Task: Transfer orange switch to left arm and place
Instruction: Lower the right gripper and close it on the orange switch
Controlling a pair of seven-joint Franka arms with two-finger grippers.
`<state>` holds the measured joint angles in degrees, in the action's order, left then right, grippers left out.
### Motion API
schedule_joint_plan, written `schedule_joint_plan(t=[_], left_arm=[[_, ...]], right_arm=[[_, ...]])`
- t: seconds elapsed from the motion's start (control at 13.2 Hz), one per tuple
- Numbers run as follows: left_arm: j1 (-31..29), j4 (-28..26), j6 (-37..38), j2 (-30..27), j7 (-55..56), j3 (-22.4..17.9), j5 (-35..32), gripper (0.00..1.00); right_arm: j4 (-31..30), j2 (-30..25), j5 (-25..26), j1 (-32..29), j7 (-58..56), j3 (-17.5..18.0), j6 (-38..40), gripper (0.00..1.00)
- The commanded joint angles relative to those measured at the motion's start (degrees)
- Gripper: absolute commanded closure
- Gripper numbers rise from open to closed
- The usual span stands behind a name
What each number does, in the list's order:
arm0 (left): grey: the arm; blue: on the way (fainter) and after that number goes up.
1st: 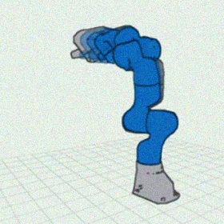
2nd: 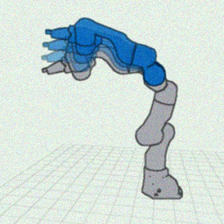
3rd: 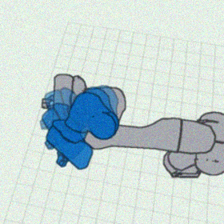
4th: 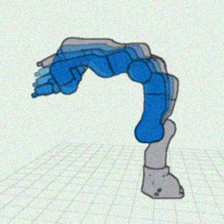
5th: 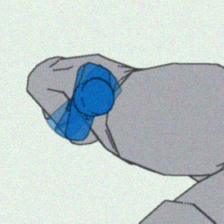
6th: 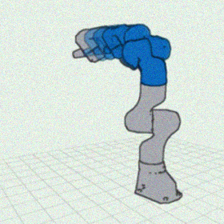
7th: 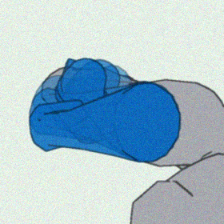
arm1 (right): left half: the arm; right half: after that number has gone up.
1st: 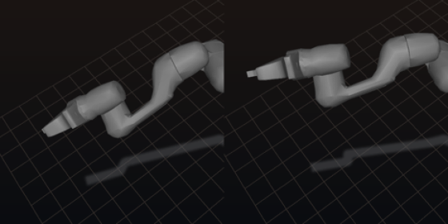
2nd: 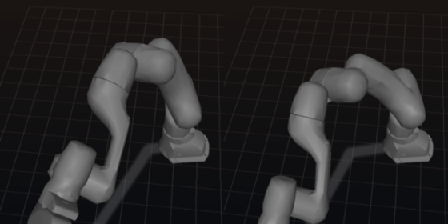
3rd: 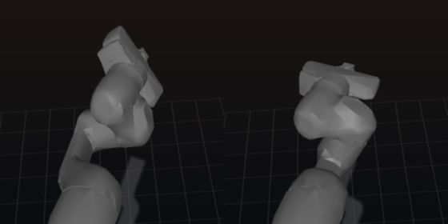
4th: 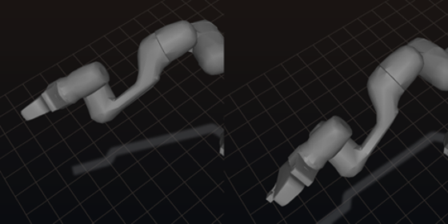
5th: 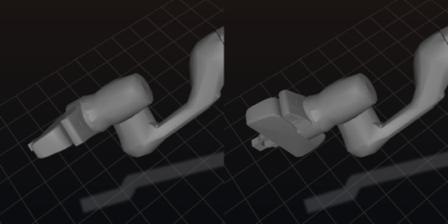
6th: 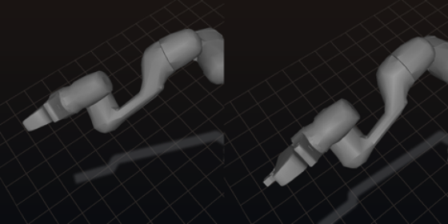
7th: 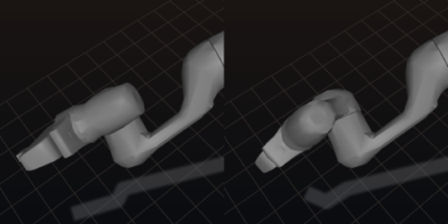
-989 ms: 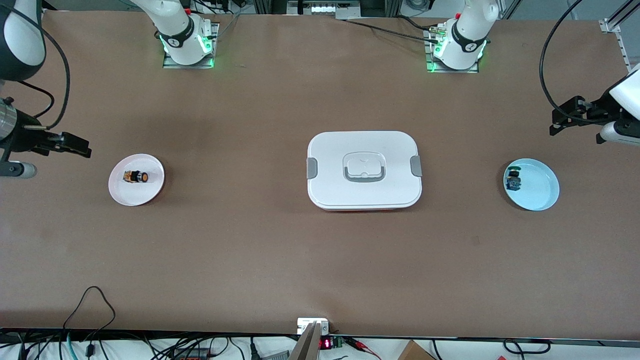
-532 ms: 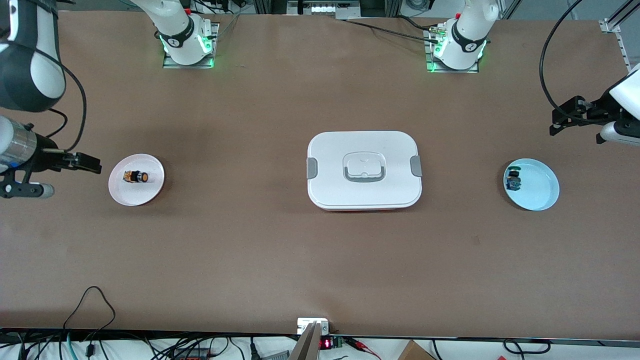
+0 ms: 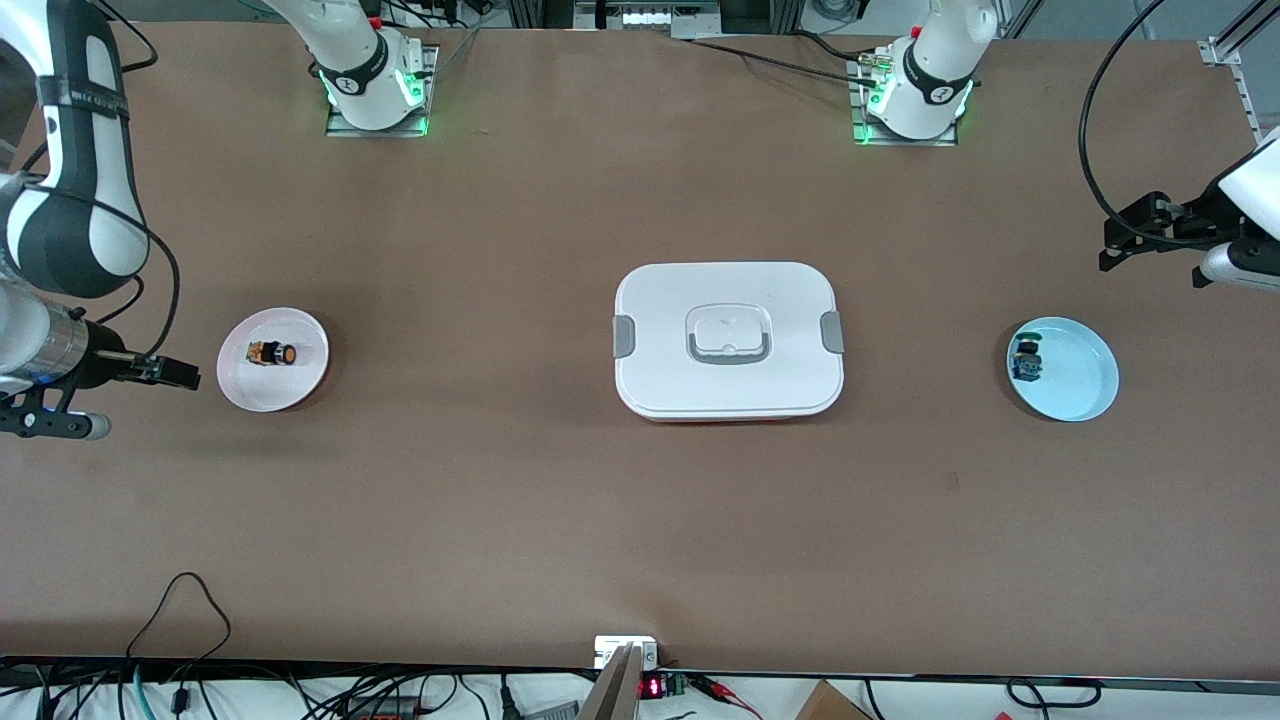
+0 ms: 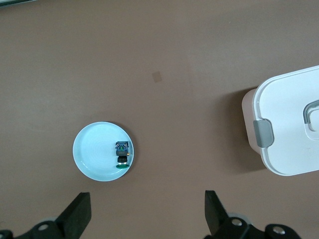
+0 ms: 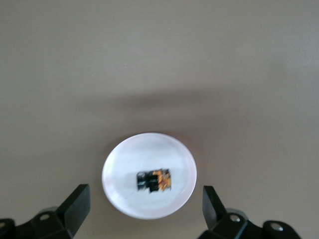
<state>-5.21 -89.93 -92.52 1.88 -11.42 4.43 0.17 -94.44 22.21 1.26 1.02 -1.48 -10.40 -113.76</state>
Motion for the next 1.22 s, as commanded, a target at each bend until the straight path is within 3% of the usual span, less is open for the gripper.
schedule_joint_plan(t=[0.0, 0.53, 1.14], left_arm=[[0.11, 1.42, 0.24, 0.67, -0.79, -0.03, 0.01, 0.0], [0.11, 1.43, 0.24, 0.67, -0.79, -0.03, 0.01, 0.0], [0.02, 1.42, 0.24, 0.67, -0.79, -0.03, 0.01, 0.0]], right_arm=[[-8.1, -1.38, 0.14, -0.84, -0.71, 0.56, -8.73, 0.0], [-19.27, -0.42, -0.12, -0.49, -0.71, 0.56, -20.17, 0.0], [-21.83, 2.83, -0.21, -0.32, -5.55, 0.73, -21.5, 0.0]])
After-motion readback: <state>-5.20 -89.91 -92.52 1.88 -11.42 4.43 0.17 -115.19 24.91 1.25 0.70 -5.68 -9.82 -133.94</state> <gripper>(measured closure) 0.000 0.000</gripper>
